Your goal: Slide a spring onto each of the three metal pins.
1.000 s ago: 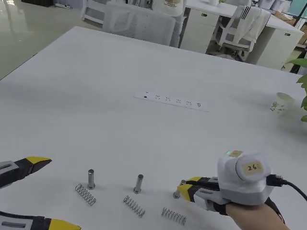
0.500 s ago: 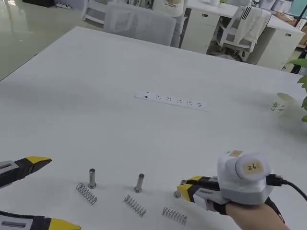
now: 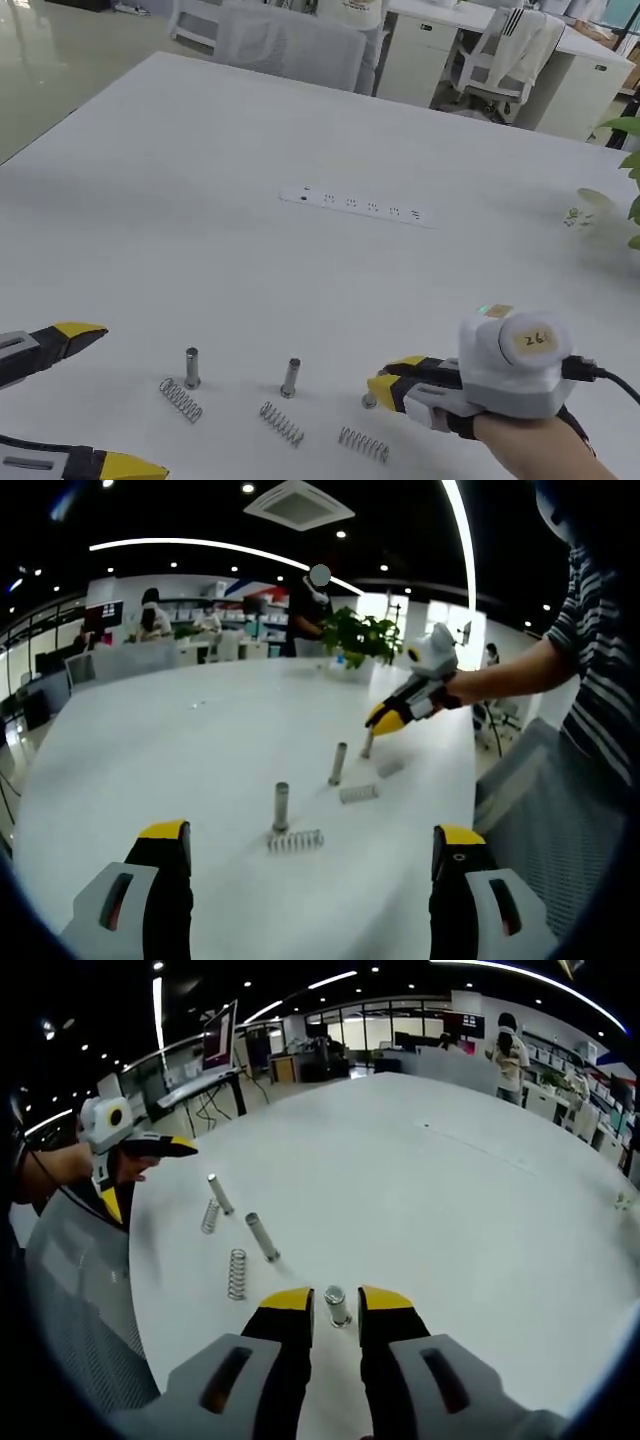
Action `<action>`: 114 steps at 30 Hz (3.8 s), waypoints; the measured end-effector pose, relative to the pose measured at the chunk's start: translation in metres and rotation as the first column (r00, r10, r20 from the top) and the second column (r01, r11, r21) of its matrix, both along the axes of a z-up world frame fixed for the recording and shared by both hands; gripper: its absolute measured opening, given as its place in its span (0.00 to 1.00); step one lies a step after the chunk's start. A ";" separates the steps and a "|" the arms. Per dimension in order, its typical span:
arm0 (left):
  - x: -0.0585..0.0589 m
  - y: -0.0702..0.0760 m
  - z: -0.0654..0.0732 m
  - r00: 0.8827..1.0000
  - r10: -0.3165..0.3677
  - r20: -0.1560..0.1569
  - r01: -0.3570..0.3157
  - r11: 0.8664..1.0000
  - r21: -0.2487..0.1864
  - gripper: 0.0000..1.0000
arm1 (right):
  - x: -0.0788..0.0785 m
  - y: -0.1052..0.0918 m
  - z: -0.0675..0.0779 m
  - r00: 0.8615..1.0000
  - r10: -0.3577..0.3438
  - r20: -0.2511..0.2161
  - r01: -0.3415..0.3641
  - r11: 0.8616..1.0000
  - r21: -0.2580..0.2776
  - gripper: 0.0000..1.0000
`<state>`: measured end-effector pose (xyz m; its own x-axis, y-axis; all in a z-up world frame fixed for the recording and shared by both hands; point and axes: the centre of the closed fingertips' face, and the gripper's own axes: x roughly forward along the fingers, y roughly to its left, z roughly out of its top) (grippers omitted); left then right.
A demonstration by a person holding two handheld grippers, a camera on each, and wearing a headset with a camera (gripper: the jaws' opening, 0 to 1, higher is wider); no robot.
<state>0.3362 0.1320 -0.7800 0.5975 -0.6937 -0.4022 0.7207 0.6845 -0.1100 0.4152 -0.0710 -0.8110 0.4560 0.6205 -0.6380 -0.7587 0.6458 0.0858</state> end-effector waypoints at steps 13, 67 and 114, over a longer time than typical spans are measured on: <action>0.001 -0.001 -0.001 1.000 0.001 0.002 -0.001 1.000 -0.005 0.98 | -0.005 -0.002 0.008 1.000 0.005 0.009 -0.005 1.000 0.019 0.18; -0.004 0.004 -0.003 1.000 0.004 -0.010 -0.004 1.000 -0.005 0.97 | -0.061 0.000 -0.023 0.931 0.366 -0.002 -0.360 0.915 -0.181 0.18; -0.029 -0.002 -0.001 0.996 -0.047 -0.077 0.042 0.997 -0.064 0.87 | -0.064 -0.001 -0.037 0.870 0.492 -0.022 -0.477 0.831 -0.286 0.08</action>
<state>0.3070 0.1304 -0.7810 0.5338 -0.7441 -0.4017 0.7377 0.6420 -0.2090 0.3517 -0.0724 -0.8485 0.1794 0.5743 -0.7988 -0.9788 0.1857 -0.0863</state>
